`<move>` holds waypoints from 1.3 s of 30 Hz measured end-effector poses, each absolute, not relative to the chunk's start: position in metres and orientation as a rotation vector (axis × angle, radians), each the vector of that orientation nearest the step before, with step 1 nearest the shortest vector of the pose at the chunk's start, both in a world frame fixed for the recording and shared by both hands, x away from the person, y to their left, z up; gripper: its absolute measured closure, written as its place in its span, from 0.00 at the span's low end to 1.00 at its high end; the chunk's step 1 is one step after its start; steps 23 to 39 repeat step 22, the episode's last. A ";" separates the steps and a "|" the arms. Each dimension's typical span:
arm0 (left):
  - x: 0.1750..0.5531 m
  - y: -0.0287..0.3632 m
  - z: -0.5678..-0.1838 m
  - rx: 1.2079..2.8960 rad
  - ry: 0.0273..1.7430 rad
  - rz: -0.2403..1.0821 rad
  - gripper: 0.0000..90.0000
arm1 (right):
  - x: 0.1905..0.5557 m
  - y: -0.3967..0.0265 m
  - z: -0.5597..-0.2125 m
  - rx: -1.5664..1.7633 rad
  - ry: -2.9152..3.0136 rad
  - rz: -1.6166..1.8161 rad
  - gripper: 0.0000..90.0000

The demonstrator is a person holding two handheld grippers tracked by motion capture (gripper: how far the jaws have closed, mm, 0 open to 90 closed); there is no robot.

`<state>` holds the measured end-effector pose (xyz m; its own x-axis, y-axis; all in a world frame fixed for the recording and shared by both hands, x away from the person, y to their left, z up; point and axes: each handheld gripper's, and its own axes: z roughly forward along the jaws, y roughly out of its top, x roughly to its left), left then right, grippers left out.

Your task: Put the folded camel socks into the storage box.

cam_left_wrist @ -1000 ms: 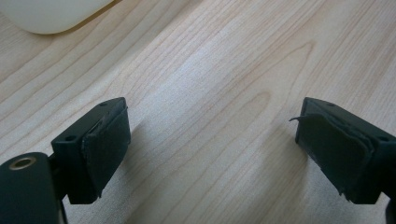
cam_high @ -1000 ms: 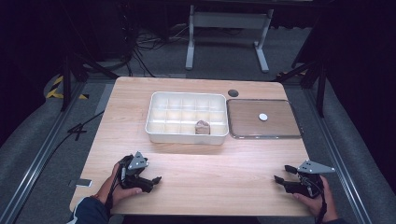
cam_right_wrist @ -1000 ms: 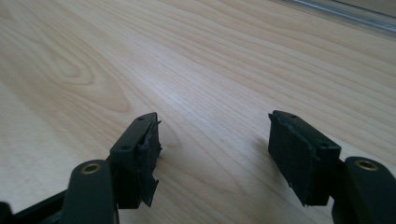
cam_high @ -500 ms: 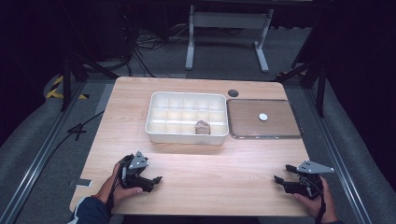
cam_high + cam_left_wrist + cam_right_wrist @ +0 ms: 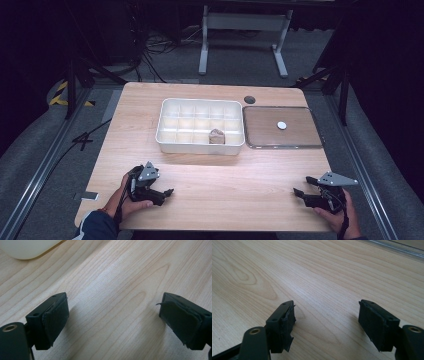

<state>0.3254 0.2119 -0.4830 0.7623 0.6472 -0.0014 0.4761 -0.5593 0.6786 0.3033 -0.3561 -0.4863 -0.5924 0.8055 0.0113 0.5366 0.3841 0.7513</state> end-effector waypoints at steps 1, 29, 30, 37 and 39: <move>0.325 0.212 -0.483 2.272 0.836 0.324 0.10 | 0.303 -0.356 -0.486 1.167 2.292 1.046 0.33; 0.327 0.211 -0.483 2.275 0.836 0.316 0.09 | 0.303 -0.356 -0.486 1.170 2.291 1.048 0.33; 0.327 0.211 -0.483 2.275 0.836 0.316 0.09 | 0.303 -0.356 -0.486 1.170 2.291 1.048 0.33; 0.327 0.211 -0.483 2.275 0.836 0.316 0.09 | 0.303 -0.356 -0.486 1.170 2.291 1.048 0.33; 0.327 0.211 -0.483 2.275 0.836 0.316 0.09 | 0.303 -0.356 -0.486 1.170 2.291 1.048 0.33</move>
